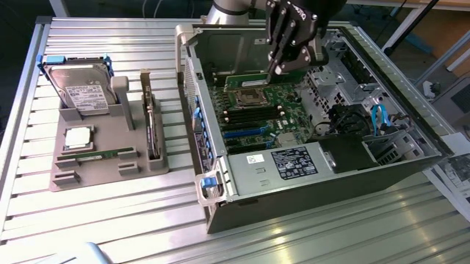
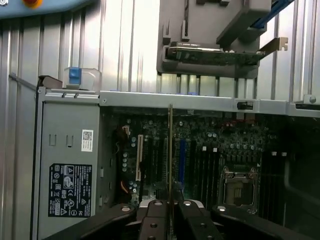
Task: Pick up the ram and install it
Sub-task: 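Pick up the ram and move it above insertion slot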
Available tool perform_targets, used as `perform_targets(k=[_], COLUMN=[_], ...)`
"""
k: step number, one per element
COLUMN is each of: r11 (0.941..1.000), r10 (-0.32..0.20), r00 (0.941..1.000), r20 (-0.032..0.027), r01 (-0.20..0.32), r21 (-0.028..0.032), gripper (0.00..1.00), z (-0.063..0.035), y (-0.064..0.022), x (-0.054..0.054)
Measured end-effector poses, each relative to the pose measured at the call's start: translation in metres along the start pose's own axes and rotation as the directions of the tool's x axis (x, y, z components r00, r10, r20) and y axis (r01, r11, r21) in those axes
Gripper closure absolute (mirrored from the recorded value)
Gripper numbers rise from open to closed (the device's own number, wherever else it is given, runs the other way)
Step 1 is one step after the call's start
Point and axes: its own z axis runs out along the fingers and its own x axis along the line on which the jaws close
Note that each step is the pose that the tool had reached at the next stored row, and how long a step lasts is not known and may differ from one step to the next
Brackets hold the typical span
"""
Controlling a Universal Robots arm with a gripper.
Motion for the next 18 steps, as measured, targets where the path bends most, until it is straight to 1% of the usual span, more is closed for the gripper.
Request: perform_targets(k=[4,6,8,10,12,13,14,15,18], r11=[1.0,1.0,1.0,1.0,1.0,1.0,1.0,1.0,1.0], r10=[0.0,0.0,0.0,0.0,0.0,0.0,0.0,0.0,0.0], r00=[1.0,1.0,1.0,1.0,1.0,1.0,1.0,1.0,1.0], r20=[0.0001,0.0001,0.0001,0.0001,0.0001,0.0001,0.0001,0.0001,0.0001], r01=[0.0,0.0,0.0,0.0,0.0,0.0,0.0,0.0,0.0], r21=[0.0001,0.0,0.0,0.0,0.0,0.0,0.0,0.0,0.0001], gripper=[0.86,0.86,0.86,0.86,0.86,0.86,0.86,0.86,0.86], z=[-0.0005,-0.001,-0.0016,-0.0019,-0.0025,-0.0027,-0.0028,-0.0029,-0.0029], y=[-0.0196,-0.0352,-0.055,-0.0643,-0.0809,-0.0863,-0.0902,-0.0917,-0.0918], x=[0.001,0.002,0.003,0.003,0.004,0.004,0.005,0.005,0.005])
